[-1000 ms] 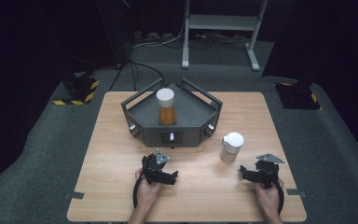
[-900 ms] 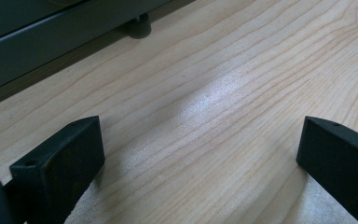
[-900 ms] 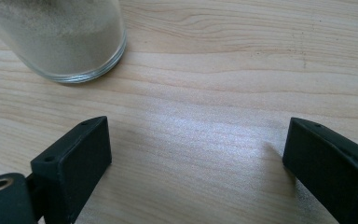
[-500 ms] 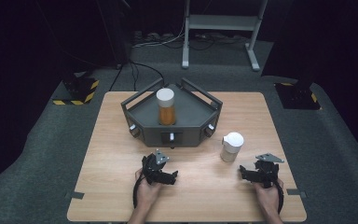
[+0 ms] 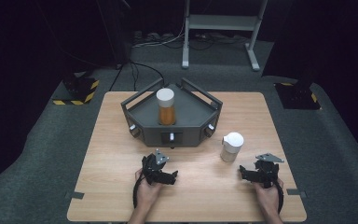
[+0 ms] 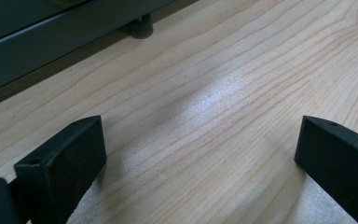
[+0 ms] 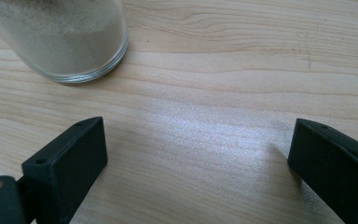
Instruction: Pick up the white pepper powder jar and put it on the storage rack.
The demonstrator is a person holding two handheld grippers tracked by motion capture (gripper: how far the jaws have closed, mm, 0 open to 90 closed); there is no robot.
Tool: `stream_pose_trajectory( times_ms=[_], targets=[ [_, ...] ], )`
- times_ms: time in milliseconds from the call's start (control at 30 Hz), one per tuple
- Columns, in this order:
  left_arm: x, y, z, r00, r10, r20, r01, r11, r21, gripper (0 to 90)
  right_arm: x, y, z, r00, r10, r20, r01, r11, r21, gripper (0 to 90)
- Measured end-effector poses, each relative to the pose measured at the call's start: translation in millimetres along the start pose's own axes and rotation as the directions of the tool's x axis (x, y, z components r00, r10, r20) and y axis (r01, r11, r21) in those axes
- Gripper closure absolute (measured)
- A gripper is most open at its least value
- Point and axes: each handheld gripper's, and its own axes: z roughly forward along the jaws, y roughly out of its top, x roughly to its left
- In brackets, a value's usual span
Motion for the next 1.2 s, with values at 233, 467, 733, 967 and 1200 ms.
stream_pose_trajectory(
  times_ms=[233, 467, 733, 967, 1200],
  targets=[
    [0.0, 0.0, 0.0, 1.0, 0.0, 0.0, 0.0, 1.0, 0.0, 2.0, -0.8, 0.7, 0.6, 1.0, -0.007, -0.002, 0.007, 1.0, 0.002, 3.2],
    [0.0, 0.0, 0.0, 1.0, 0.0, 0.0, 0.0, 1.0, 0.0, 2.0, -2.3, 2.2, 0.2, 0.9998, -0.016, -0.015, 0.016, 1.0, 0.012, 1.1],
    [0.2, 0.0, 0.0, 1.0, 0.0, 0.001, 0.0, 1.0, 0.0, 1.9, -6.7, 0.0, -6.2, 0.9978, -0.016, -0.065, 0.016, 1.0, -0.002, 1.1],
    [0.2, 0.0, 0.0, 1.0, 0.0, 0.001, 0.0, 1.0, 0.0, 2.0, -4.2, 5.0, -11.1, 0.9938, -0.04, -0.104, 0.038, 0.999, -0.024, 1.7],
    [0.2, 0.0, 0.0, 1.0, 0.0, 0.001, 0.0, 1.0, 0.0, 1.9, -0.9, 13.0, -8.9, 0.9892, -0.054, -0.136, 0.05, 0.998, -0.033, 2.3]
  ],
)
